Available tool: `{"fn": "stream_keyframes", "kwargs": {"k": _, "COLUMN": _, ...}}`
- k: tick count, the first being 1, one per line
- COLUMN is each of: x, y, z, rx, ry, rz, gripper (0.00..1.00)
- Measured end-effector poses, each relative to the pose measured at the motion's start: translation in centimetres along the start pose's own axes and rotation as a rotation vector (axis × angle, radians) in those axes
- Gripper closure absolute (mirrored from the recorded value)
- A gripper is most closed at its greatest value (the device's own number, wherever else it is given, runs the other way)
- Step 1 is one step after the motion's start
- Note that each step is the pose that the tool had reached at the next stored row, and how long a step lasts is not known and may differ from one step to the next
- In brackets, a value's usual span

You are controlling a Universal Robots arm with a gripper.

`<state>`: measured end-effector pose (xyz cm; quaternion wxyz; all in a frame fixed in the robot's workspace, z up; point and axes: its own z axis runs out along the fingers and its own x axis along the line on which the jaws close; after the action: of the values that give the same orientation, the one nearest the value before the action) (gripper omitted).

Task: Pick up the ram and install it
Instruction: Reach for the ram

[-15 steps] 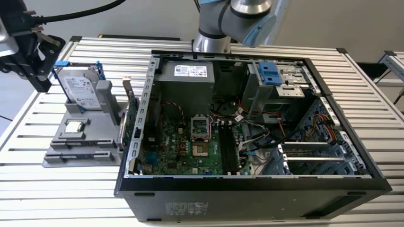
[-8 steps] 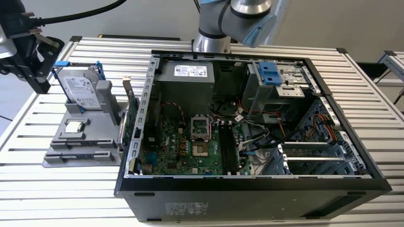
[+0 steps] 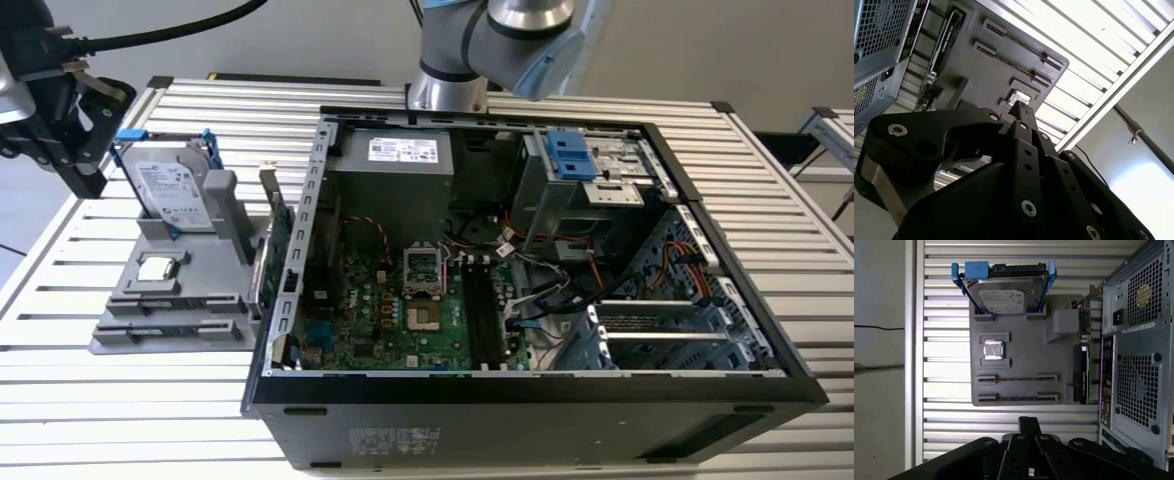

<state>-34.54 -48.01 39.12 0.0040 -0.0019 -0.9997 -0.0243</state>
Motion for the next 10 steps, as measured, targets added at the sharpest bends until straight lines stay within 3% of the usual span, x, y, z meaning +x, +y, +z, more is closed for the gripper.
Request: {"fn": "stream_keyframes", "kwargs": {"k": 10, "x": 0.01, "y": 0.00, "z": -0.01, "rx": 0.0003, "ry": 0.0015, "rz": -0.028, "gripper": 1.00}}
